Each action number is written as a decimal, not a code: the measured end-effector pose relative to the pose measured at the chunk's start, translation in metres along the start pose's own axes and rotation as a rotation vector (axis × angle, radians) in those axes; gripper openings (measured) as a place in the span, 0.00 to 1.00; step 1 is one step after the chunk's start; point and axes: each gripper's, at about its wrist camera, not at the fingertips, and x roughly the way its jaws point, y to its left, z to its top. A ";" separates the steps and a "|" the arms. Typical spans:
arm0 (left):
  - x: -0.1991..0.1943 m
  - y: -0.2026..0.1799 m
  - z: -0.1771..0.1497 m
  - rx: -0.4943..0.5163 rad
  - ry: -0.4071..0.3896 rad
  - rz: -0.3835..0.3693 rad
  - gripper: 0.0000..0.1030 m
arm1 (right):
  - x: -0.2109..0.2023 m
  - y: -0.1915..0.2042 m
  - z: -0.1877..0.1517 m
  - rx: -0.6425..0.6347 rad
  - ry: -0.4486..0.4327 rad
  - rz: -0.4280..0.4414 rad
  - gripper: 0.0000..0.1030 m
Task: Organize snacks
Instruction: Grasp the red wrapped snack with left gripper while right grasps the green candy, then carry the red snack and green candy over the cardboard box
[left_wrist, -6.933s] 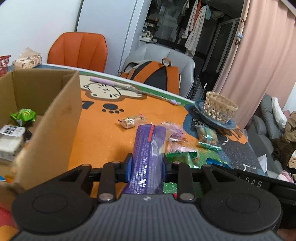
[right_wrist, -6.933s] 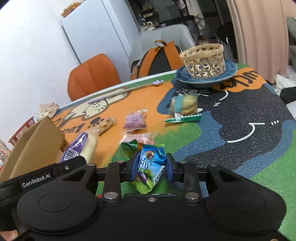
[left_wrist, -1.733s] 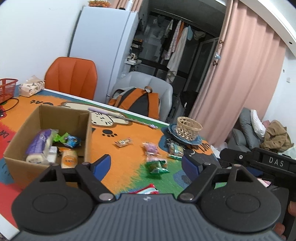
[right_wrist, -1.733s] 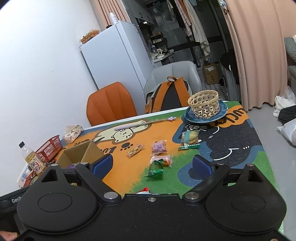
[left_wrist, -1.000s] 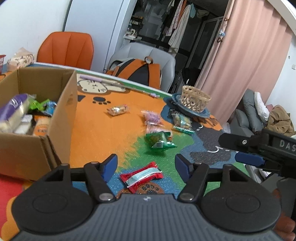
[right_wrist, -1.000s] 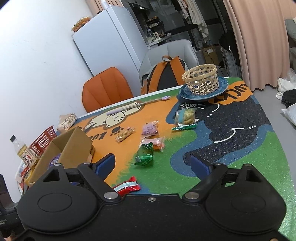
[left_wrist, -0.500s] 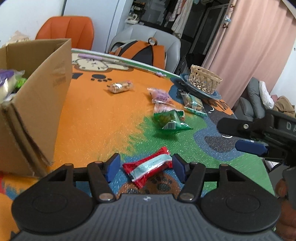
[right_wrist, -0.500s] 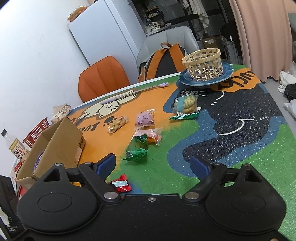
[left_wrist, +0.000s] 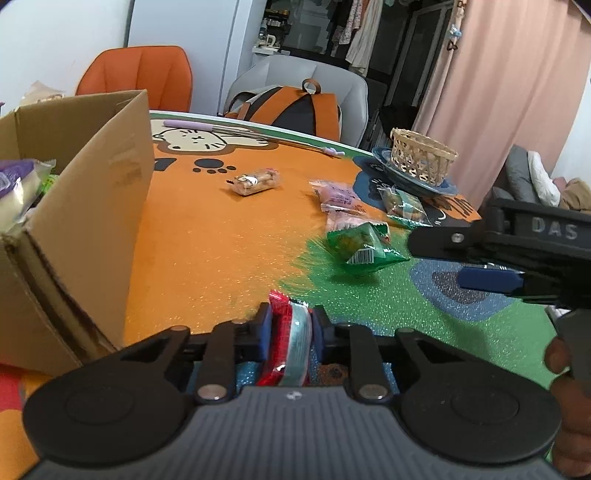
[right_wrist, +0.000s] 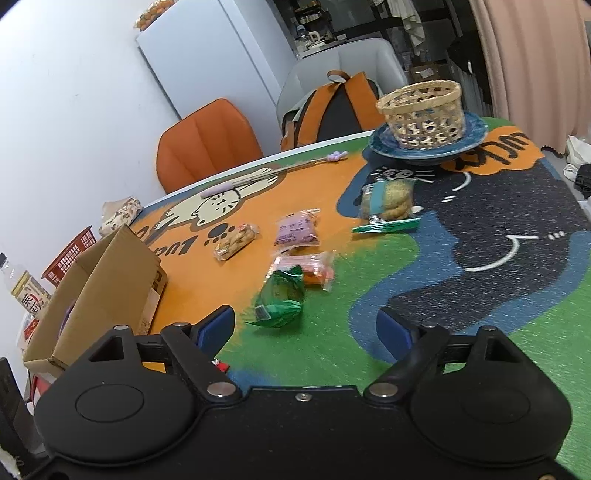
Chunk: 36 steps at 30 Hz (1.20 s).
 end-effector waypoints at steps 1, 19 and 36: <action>0.000 0.001 0.001 -0.010 0.000 0.000 0.21 | 0.004 0.002 0.001 -0.005 0.002 0.001 0.79; -0.020 0.014 0.022 -0.093 -0.080 0.005 0.21 | 0.050 0.018 0.008 -0.038 0.086 -0.015 0.34; -0.067 0.021 0.045 -0.109 -0.199 -0.041 0.21 | 0.002 0.047 0.019 -0.066 -0.031 0.030 0.31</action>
